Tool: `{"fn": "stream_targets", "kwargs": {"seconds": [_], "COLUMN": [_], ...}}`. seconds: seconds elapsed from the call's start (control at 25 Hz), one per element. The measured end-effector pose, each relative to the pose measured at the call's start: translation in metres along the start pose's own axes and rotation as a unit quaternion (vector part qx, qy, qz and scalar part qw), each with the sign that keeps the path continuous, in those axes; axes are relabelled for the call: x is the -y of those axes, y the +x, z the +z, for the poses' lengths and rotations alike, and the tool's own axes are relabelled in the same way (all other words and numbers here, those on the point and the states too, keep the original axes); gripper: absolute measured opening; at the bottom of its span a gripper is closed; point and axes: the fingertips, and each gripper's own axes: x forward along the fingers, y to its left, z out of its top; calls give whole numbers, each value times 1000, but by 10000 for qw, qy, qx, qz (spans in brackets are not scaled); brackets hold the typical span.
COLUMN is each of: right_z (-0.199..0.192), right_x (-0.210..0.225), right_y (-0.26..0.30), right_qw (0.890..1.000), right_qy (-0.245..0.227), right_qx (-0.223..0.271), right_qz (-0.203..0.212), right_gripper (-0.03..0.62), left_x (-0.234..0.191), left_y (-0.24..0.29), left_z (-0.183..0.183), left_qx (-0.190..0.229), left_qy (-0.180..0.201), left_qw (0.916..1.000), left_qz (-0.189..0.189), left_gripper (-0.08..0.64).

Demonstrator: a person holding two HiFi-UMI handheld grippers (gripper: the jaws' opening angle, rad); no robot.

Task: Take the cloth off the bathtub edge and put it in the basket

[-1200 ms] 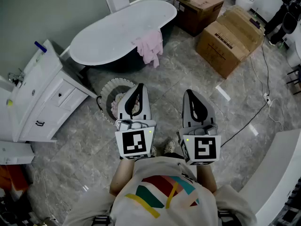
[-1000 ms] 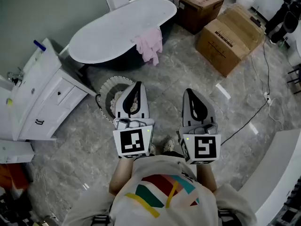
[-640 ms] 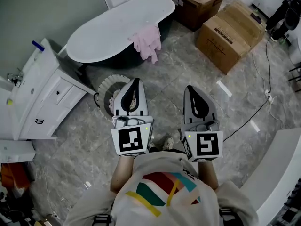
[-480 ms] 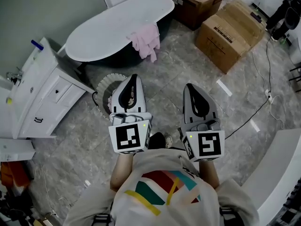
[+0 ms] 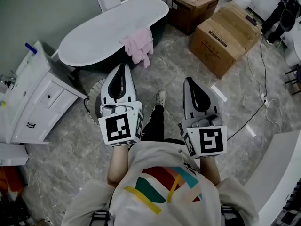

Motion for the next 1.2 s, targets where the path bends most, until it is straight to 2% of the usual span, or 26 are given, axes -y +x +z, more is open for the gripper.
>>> {"fn": "stream_targets", "kwargs": {"seconds": [0.2, 0.44, 0.6, 0.68, 0.88, 1.2], "right_z": [-31, -54, -58, -60, -71, -77], "right_x": [12, 5, 4, 11, 35, 75], "right_y": [34, 103, 144, 164, 218, 331], "right_qw": [9997, 9975, 9957, 9952, 9954, 9940], "right_qy": [-52, 24, -15, 22, 239, 464], "right_qx": [181, 75, -80, -158, -227, -418], "right_qz": [158, 705, 924, 962, 899, 897], "right_gripper": [9, 9, 9, 9, 9, 9], "left_x": [3, -19, -37, -44, -59, -69], "left_y": [22, 51, 82, 100, 157, 274], "left_z": [-28, -54, -61, -66, -82, -122], "left_qx": [211, 45, -45, -130, -324, -676], "left_qy": [103, 291, 146, 101, 290, -3], "left_qw": [9997, 9987, 9984, 9982, 9974, 9973], "left_qz": [77, 427, 540, 573, 575, 296], "left_gripper": [18, 18, 18, 18, 18, 18]}}
